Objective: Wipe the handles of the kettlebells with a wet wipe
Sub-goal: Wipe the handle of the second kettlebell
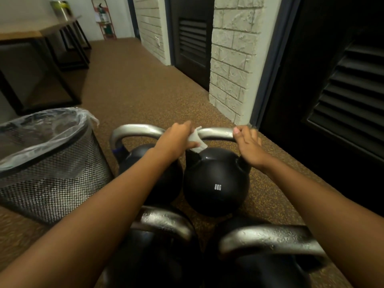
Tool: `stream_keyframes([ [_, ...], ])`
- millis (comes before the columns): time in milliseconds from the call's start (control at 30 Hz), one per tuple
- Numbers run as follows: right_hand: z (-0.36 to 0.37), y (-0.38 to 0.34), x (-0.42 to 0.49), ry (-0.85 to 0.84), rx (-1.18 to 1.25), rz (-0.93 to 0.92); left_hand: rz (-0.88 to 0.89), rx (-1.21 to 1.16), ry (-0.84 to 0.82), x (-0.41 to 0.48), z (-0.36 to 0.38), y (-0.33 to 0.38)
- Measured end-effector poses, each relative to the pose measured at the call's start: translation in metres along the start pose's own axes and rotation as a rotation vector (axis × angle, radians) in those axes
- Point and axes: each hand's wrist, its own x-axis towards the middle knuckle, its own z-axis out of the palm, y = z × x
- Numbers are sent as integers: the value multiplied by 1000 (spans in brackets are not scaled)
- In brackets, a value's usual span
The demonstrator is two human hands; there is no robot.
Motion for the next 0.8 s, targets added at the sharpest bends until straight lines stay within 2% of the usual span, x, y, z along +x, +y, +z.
stream_keyframes([
  [233, 0, 2, 1, 4, -3, 5, 170, 159, 41, 5, -1, 31],
  [433, -1, 2, 1, -17, -9, 0, 27, -25, 10, 4, -2, 14],
  [667, -1, 2, 2, -27, 0, 11, -191, 52, -38, 1, 15, 1],
  [800, 0, 3, 3, -16, -6, 9, -174, 133, 1, 7, 14, 9],
])
